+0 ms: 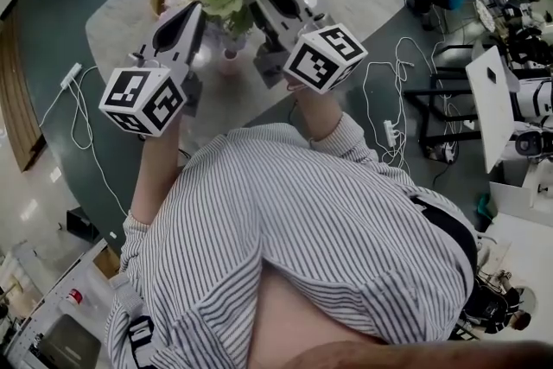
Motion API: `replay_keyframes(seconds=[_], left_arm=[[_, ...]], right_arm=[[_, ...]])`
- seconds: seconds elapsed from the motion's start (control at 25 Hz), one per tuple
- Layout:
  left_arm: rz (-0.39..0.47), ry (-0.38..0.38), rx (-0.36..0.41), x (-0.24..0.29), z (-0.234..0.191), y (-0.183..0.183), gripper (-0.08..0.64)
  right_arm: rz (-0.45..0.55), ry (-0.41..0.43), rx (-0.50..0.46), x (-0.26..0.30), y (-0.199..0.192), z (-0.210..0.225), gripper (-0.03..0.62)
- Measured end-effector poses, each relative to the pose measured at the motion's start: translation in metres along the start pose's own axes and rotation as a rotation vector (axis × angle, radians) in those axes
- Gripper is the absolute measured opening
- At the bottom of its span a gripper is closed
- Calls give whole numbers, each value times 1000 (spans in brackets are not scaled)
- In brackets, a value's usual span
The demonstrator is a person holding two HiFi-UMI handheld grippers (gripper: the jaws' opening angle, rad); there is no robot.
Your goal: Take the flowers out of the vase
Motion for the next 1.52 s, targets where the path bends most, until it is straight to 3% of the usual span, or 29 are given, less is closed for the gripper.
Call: replay_keyframes(seconds=[0.68, 1.52], left_arm=[[-5, -8, -7, 0, -5, 8, 9], [11, 44, -4, -2, -6, 9, 9]], right_arm=[[-27, -18, -38, 1, 4, -5, 20], [-47, -2, -39, 1, 3, -3, 19]])
Point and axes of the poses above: the fingertips, and each gripper's own axes: x forward along the fingers, z to its right, y out of its top, the point moved 7 cm from there along -x, backward along the fingers, and after that the axes turned 14 degrees about y, right-handed, at the moved point
